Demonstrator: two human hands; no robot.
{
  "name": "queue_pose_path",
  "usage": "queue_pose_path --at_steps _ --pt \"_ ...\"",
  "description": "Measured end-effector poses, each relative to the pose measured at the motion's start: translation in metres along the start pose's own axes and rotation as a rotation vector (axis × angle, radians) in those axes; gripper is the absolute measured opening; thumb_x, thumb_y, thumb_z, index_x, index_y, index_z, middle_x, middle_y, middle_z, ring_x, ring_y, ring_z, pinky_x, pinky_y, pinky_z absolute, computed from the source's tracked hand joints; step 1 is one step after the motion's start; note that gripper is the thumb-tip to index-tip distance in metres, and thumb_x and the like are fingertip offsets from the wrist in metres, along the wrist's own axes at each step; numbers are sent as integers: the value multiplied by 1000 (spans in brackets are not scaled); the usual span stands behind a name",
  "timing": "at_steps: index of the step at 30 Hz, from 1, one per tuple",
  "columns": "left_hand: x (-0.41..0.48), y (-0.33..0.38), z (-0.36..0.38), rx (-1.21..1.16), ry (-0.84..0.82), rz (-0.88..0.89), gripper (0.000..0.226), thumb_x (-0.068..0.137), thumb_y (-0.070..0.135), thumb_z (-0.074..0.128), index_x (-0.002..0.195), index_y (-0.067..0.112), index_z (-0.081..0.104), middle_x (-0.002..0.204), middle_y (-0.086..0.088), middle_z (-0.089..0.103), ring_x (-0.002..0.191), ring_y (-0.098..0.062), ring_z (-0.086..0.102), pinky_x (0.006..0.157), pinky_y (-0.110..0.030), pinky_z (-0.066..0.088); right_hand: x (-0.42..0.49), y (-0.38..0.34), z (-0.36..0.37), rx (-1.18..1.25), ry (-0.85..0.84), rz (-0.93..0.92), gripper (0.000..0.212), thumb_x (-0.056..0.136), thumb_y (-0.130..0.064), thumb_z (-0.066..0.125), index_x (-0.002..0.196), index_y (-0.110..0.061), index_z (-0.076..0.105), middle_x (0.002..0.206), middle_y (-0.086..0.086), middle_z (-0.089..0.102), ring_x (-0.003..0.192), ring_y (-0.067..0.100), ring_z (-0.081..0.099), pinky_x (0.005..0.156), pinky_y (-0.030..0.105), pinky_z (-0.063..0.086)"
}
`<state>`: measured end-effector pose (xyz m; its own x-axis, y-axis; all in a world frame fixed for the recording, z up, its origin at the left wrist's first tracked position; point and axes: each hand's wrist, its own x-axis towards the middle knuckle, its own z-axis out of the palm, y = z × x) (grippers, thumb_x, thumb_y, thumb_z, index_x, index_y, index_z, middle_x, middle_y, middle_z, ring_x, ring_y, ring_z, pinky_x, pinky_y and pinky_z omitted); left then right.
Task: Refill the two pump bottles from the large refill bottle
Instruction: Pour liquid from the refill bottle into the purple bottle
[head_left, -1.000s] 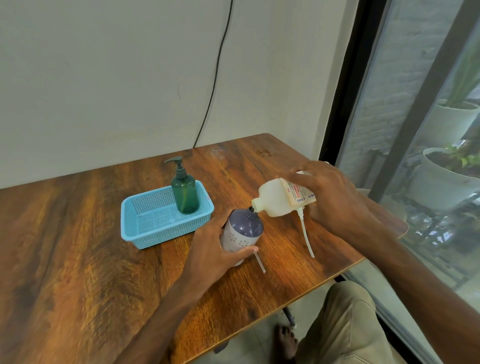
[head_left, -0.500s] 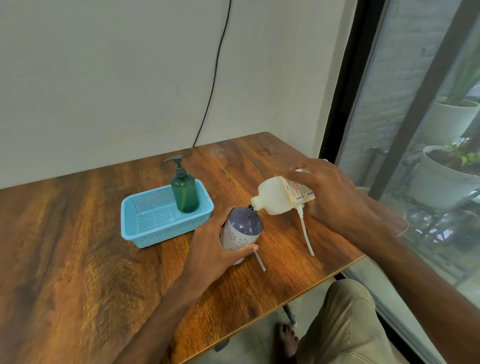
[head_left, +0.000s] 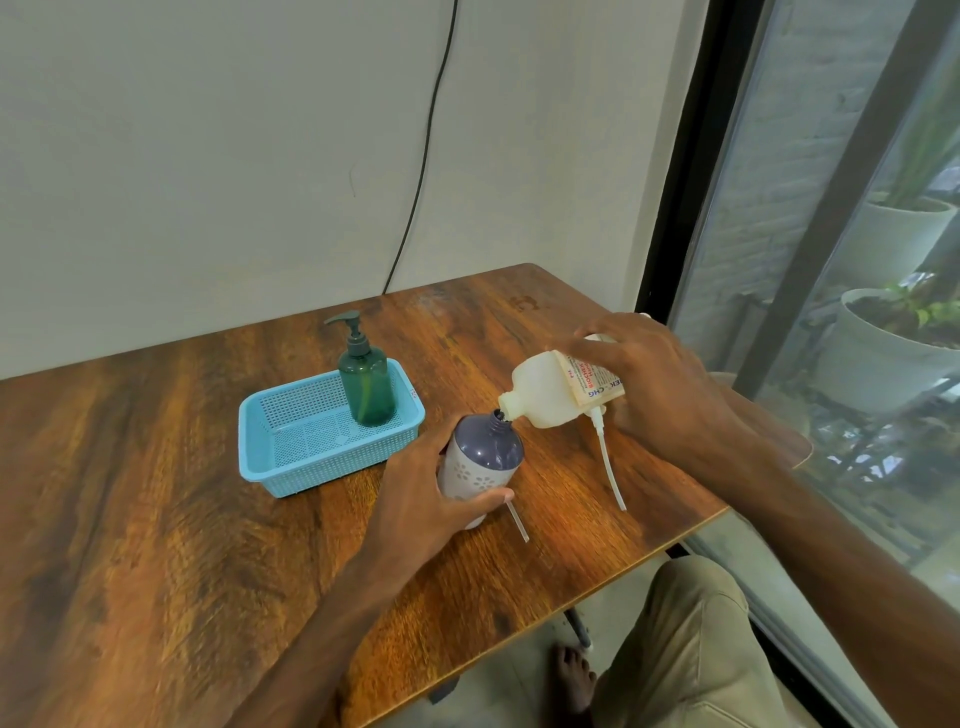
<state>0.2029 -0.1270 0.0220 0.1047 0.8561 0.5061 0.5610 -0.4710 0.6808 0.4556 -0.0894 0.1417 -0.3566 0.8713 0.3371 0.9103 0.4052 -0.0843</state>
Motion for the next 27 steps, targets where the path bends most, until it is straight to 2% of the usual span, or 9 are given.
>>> queue_pose_path --at_steps 8,15,18,23,27 --pt "-1 -1 2 1 -11 -31 82 66 75 85 137 49 53 126 27 66 117 5 64 91 -27 61 2 -1 -1 -7 -7 -4 76 86 -18 79 149 -42 44 153 -2 47 146 23 36 112 47 42" --pt "0 0 0 1 -7 -16 75 67 71 88 129 64 47 124 35 64 116 8 63 89 -20 60 3 -2 -3 -26 -22 -19 76 88 -20 76 151 -43 40 153 -2 46 145 23 36 114 43 40" --pt "-1 0 0 21 -1 -18 76 65 76 85 129 67 45 123 35 63 116 9 62 90 -18 59 2 -3 -5 -25 -29 -10 76 88 -20 77 151 -43 41 154 -2 44 147 23 34 116 45 38" --pt "0 -1 2 6 -9 -32 81 65 76 85 135 54 50 126 26 66 116 4 64 90 -30 62 3 -5 -8 -41 -33 -27 76 88 -21 77 151 -43 40 153 -1 45 145 23 36 114 45 39" --pt "-1 -1 1 18 -1 -20 77 65 78 83 131 63 47 124 30 65 116 6 63 90 -28 62 3 -6 -9 -51 -38 -28 76 89 -21 76 151 -43 39 153 -2 45 145 23 36 113 44 40"
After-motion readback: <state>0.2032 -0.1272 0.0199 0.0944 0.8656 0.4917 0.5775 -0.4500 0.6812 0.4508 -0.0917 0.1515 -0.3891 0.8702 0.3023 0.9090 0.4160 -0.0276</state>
